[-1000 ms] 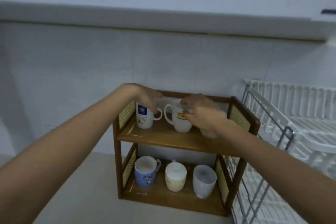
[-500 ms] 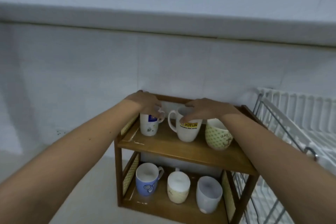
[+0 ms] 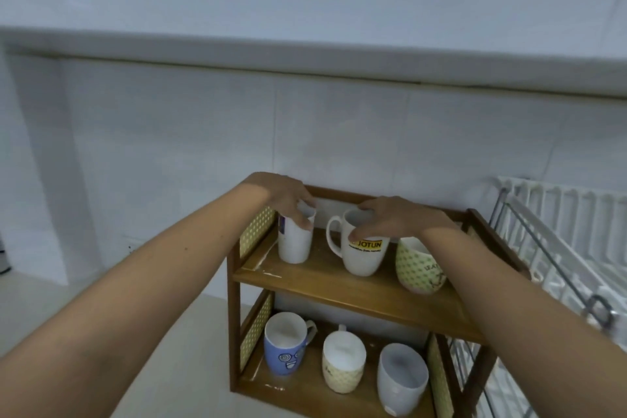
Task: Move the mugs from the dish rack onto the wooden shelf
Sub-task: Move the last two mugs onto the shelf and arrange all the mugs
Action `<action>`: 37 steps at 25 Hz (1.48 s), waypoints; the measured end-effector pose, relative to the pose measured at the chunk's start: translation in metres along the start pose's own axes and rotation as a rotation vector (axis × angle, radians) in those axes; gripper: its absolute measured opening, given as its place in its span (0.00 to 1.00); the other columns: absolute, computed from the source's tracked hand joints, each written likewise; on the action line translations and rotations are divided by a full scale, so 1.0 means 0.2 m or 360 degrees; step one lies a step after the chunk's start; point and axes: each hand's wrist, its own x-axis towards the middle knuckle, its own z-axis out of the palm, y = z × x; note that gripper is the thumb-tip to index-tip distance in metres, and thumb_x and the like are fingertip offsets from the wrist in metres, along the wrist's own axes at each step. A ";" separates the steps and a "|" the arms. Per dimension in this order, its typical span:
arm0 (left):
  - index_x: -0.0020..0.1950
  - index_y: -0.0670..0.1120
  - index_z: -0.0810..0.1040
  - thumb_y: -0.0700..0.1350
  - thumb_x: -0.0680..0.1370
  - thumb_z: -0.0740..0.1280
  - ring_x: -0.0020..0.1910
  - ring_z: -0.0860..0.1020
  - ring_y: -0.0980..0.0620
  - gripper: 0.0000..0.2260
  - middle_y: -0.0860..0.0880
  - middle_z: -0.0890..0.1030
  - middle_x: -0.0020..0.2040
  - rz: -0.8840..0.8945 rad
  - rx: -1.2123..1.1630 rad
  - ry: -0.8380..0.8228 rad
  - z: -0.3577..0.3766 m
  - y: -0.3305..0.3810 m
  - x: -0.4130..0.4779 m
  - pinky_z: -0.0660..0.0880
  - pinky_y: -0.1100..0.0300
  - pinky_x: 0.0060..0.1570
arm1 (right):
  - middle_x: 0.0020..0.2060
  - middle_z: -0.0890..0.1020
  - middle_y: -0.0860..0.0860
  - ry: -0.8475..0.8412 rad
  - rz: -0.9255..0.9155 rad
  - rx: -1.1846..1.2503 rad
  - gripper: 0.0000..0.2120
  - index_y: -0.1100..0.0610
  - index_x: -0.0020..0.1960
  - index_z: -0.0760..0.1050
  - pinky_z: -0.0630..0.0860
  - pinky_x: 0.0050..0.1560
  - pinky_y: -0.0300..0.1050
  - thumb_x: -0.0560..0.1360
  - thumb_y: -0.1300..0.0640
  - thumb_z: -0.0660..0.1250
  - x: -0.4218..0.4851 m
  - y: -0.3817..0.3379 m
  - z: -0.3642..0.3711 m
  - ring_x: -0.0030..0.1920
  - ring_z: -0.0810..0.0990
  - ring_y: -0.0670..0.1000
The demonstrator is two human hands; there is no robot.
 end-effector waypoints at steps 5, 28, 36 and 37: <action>0.76 0.51 0.60 0.68 0.72 0.62 0.72 0.66 0.46 0.37 0.48 0.65 0.76 -0.0077 -0.0145 0.0067 0.03 0.00 0.01 0.66 0.49 0.68 | 0.73 0.67 0.52 0.0016 -0.0015 0.0011 0.44 0.51 0.74 0.58 0.65 0.54 0.42 0.65 0.35 0.68 -0.01 0.00 0.00 0.68 0.68 0.54; 0.73 0.44 0.63 0.68 0.71 0.64 0.67 0.70 0.43 0.39 0.44 0.70 0.71 0.0290 -0.0217 0.0290 0.09 0.48 0.13 0.71 0.47 0.64 | 0.67 0.70 0.52 -0.0580 0.0386 -0.0367 0.33 0.49 0.68 0.65 0.80 0.54 0.55 0.66 0.49 0.74 -0.29 0.18 -0.21 0.60 0.75 0.57; 0.76 0.49 0.58 0.64 0.71 0.67 0.70 0.67 0.44 0.40 0.47 0.65 0.75 0.0321 -0.0298 0.0258 0.10 0.44 0.14 0.69 0.52 0.65 | 0.70 0.67 0.55 -0.0492 0.0522 -0.0294 0.39 0.51 0.73 0.60 0.77 0.59 0.55 0.68 0.42 0.72 -0.31 0.19 -0.18 0.64 0.71 0.59; 0.76 0.49 0.58 0.64 0.71 0.67 0.70 0.67 0.44 0.40 0.47 0.65 0.75 0.0318 -0.0306 0.0260 0.10 0.44 0.14 0.69 0.52 0.65 | 0.69 0.69 0.55 -0.0469 0.0539 -0.0383 0.40 0.52 0.72 0.62 0.78 0.56 0.55 0.66 0.40 0.73 -0.31 0.19 -0.18 0.62 0.73 0.60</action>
